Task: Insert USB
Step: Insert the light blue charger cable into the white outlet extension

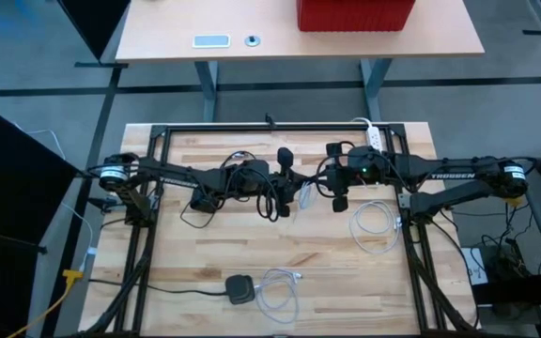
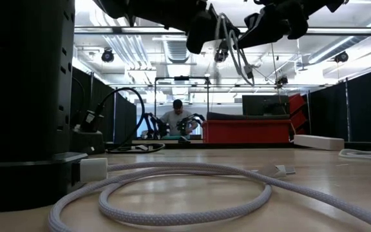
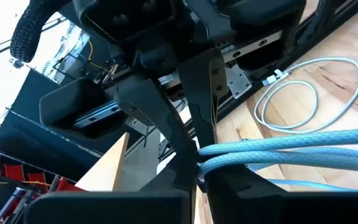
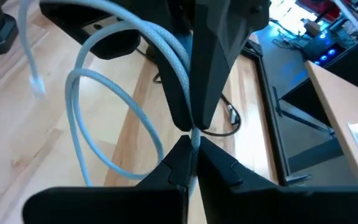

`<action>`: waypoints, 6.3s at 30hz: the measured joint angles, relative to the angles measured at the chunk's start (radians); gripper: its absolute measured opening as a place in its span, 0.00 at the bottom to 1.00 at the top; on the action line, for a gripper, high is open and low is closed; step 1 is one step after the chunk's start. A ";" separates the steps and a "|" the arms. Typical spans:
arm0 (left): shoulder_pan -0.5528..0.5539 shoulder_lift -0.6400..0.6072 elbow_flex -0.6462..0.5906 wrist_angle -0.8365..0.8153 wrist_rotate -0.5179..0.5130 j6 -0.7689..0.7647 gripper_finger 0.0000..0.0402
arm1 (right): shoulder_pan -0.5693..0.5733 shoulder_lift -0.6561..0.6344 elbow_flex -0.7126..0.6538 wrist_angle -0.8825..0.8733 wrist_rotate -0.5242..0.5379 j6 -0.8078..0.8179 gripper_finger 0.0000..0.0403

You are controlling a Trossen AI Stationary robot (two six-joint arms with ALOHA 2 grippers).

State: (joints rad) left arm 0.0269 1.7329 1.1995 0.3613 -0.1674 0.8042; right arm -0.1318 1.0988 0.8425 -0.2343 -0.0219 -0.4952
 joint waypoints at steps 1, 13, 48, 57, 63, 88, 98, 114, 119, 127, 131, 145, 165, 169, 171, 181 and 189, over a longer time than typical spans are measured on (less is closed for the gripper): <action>0.000 0.000 0.000 -0.001 0.000 -0.001 0.01 | 0.000 0.000 0.000 -0.003 -0.009 0.001 0.01; 0.001 0.000 0.000 -0.004 -0.100 -0.005 0.00 | 0.000 -0.061 0.000 -0.058 0.029 0.080 0.31; 0.000 -0.001 0.000 0.024 -0.102 -0.020 0.00 | -0.003 0.030 -0.032 -0.015 0.078 0.321 0.23; 0.000 -0.001 0.000 0.024 -0.095 -0.028 0.00 | -0.005 0.029 -0.032 -0.015 0.129 0.315 0.35; 0.000 -0.001 0.000 0.024 -0.093 -0.028 0.00 | -0.005 0.029 -0.033 -0.006 0.129 0.312 0.38; 0.000 -0.001 0.000 0.023 -0.102 -0.033 0.00 | -0.005 0.056 -0.034 0.047 0.101 0.328 0.11; 0.000 -0.001 0.000 0.024 -0.103 -0.032 0.00 | -0.011 0.068 -0.034 0.031 0.101 0.455 0.11; 0.006 -0.001 0.001 -0.076 -0.129 -0.040 0.11 | -0.013 0.045 -0.028 -0.073 0.204 0.508 0.00; 0.035 -0.001 0.001 -0.194 -0.205 -0.096 0.18 | -0.056 0.034 -0.028 -0.245 0.292 0.634 0.00; 0.068 -0.002 0.001 -0.267 -0.280 -0.144 0.23 | -0.339 0.034 -0.028 -0.555 0.314 0.834 0.00; 0.065 -0.012 0.001 -0.272 -0.280 -0.144 0.23 | -0.495 0.036 -0.029 -0.648 0.315 0.872 0.00; 0.061 -0.088 0.001 -0.373 -0.297 -0.186 0.18 | -0.584 0.305 -0.029 -0.769 0.415 1.091 0.00; 0.061 -0.097 0.001 -0.435 -0.295 -0.197 0.17 | -0.557 0.567 -0.024 -0.782 0.594 1.172 0.00; 0.063 -0.097 0.001 -0.412 -0.294 -0.190 0.18 | -0.504 0.548 -0.001 -0.751 0.555 1.161 0.00; 0.064 -0.097 0.001 -0.392 -0.293 -0.184 0.19 | -0.473 0.538 0.012 -0.735 0.529 1.143 0.00; 0.105 -0.097 0.001 -0.286 -0.112 -0.119 0.16 | -0.438 0.465 0.100 -0.646 0.554 0.942 0.00; 0.178 -0.097 0.001 -0.274 -0.064 -0.139 0.17 | -0.576 0.484 0.094 -0.602 0.580 0.838 0.00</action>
State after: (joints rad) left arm 0.2050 1.6363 1.2003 0.0868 -0.2310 0.6651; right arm -0.7079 1.5833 0.9369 -0.8360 0.5579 0.3432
